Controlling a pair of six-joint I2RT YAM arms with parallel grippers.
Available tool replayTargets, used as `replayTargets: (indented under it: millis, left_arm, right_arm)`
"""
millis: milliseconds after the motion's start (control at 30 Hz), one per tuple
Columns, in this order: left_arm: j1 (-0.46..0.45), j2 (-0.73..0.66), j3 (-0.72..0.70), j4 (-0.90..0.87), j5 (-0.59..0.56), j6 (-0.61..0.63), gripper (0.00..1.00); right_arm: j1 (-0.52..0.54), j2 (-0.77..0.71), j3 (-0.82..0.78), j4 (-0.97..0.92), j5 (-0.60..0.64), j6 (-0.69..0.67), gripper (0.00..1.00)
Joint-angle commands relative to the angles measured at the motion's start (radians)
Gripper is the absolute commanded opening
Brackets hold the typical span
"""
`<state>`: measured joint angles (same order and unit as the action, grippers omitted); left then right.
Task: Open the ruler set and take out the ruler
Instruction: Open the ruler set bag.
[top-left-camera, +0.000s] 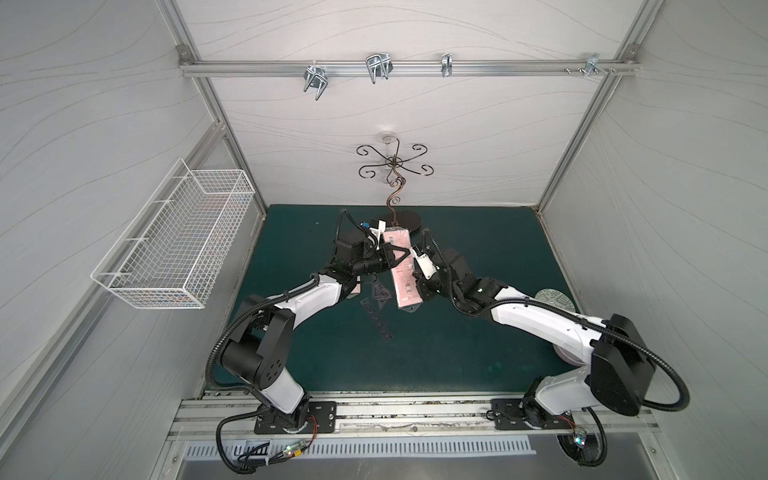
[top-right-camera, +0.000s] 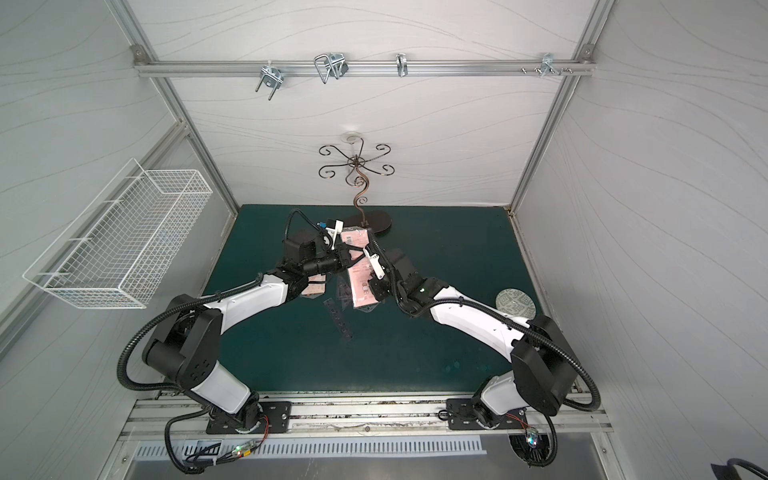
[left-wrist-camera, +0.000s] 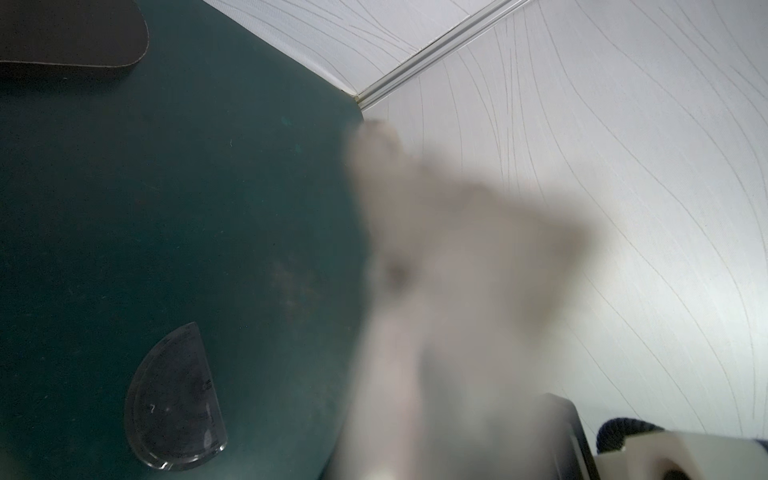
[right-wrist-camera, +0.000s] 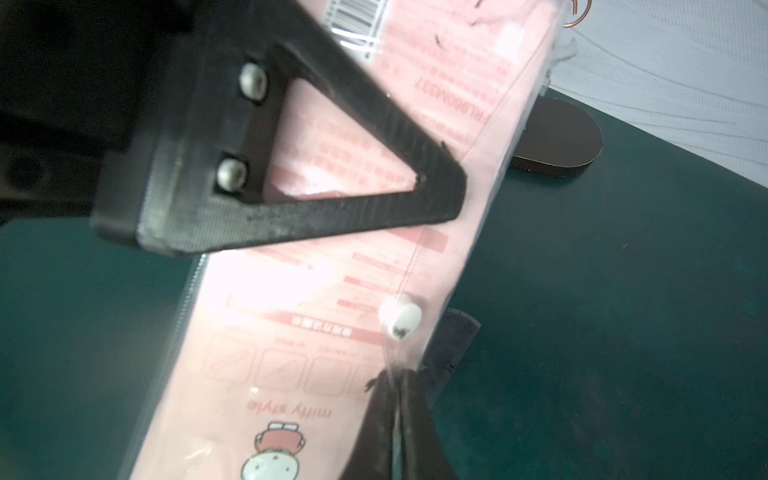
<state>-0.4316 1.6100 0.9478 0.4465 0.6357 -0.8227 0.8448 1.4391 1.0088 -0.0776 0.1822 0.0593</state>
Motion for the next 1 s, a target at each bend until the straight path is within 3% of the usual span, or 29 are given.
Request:
replayTargets:
  millis: [0, 100, 200, 300, 400, 500, 600, 700, 967]
  left_arm:
    - [-0.012, -0.01, 0.02, 0.025, 0.066, -0.002, 0.07]
    - [-0.012, -0.026, 0.028, -0.032, 0.041, 0.037, 0.44]
    - [-0.012, -0.039, 0.027, -0.091, 0.021, 0.075, 0.72]
    - [-0.012, -0.045, 0.02, -0.113, 0.01, 0.1, 0.67]
    - [-0.01, -0.044, 0.009, -0.101, 0.007, 0.1, 0.35]
    - [-0.01, -0.042, 0.009, -0.084, 0.009, 0.1, 0.26]
    - [-0.01, -0.035, 0.011, -0.055, 0.028, 0.097, 0.0]
    - [-0.01, -0.036, 0.019, -0.068, 0.027, 0.102, 0.0]
    - [-0.01, -0.075, 0.01, -0.148, -0.009, 0.197, 0.0]
  right_arm:
    - [-0.009, 0.013, 0.033, 0.022, 0.032, -0.014, 0.0]
    - [-0.009, 0.007, 0.028, 0.016, 0.028, -0.002, 0.0]
    - [-0.014, 0.005, 0.035, -0.001, 0.009, 0.012, 0.0]
    - [-0.028, -0.002, 0.04, -0.017, -0.015, 0.032, 0.0]
    - [-0.052, -0.009, 0.043, -0.03, -0.052, 0.061, 0.0]
    - [-0.072, -0.012, 0.045, -0.039, -0.094, 0.082, 0.0]
    - [-0.075, -0.016, 0.046, -0.043, -0.121, 0.09, 0.0]
    - [-0.099, -0.018, 0.058, -0.061, -0.159, 0.129, 0.0]
    - [-0.348, -0.037, 0.019, 0.014, -0.569, 0.375, 0.0]
